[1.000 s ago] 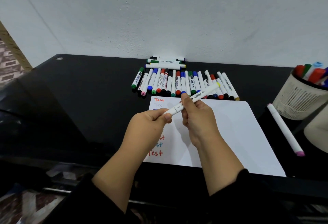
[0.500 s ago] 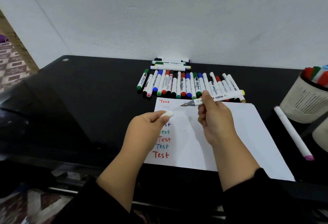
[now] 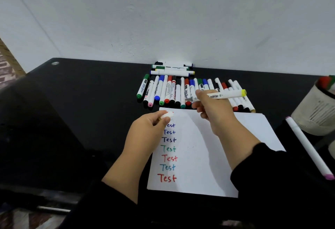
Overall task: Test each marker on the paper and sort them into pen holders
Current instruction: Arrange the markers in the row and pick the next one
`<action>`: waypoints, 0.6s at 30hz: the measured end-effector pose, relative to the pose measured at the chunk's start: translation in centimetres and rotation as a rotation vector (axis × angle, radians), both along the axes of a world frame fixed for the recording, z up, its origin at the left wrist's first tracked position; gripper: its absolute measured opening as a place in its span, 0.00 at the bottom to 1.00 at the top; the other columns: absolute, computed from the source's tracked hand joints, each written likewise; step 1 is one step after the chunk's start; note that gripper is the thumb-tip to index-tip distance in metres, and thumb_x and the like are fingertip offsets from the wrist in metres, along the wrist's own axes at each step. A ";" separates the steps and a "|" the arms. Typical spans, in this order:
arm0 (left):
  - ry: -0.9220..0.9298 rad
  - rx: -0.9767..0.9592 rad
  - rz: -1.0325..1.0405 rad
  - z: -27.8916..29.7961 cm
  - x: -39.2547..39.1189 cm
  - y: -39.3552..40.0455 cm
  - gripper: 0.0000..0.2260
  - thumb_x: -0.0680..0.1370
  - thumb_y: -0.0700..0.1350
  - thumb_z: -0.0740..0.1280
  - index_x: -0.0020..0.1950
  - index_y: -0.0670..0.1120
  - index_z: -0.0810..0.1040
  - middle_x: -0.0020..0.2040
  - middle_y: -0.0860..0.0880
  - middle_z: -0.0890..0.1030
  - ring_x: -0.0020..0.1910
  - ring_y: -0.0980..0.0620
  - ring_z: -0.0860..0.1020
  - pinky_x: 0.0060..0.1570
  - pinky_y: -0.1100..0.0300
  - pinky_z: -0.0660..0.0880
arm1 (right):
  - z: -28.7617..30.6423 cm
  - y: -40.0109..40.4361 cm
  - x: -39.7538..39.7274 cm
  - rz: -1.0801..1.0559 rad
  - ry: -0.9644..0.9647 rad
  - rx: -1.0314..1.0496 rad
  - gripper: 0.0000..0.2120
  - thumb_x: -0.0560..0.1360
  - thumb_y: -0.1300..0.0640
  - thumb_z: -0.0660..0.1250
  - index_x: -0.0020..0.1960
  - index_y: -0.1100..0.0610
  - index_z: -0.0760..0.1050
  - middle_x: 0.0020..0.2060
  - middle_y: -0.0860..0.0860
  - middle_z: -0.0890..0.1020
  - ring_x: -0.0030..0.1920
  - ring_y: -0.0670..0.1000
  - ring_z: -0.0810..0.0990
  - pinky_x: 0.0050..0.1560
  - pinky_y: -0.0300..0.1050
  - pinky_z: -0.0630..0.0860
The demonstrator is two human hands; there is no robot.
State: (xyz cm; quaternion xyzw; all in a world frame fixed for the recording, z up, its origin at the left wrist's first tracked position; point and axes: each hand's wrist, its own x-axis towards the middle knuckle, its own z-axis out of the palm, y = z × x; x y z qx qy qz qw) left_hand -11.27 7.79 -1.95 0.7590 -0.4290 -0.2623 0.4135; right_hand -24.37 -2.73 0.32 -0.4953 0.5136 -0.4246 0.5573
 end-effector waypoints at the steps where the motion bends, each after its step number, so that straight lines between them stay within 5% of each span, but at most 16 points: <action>1: 0.002 -0.002 -0.002 -0.1 0.3 -0.1 0.15 0.78 0.54 0.64 0.64 0.57 0.75 0.53 0.62 0.77 0.42 0.67 0.70 0.38 0.73 0.63 | -0.4 -0.3 0.2 -0.014 0.016 -0.014 0.08 0.75 0.53 0.69 0.39 0.54 0.74 0.29 0.52 0.80 0.29 0.47 0.73 0.32 0.39 0.69; 6: 0.023 0.035 0.029 -0.6 1.5 -0.7 0.15 0.77 0.54 0.65 0.64 0.58 0.75 0.44 0.65 0.73 0.39 0.70 0.67 0.35 0.72 0.62 | -2.1 -1.3 0.6 -0.097 0.094 -0.118 0.17 0.72 0.51 0.71 0.30 0.54 0.69 0.22 0.49 0.74 0.20 0.40 0.69 0.34 0.39 0.68; 18: 0.090 0.020 0.021 -1.1 1.5 -1.0 0.14 0.76 0.54 0.66 0.62 0.59 0.77 0.42 0.67 0.73 0.40 0.69 0.70 0.35 0.72 0.63 | -3.2 -1.8 0.9 0.002 0.244 -0.224 0.17 0.73 0.52 0.70 0.32 0.54 0.66 0.19 0.45 0.74 0.22 0.39 0.70 0.33 0.34 0.69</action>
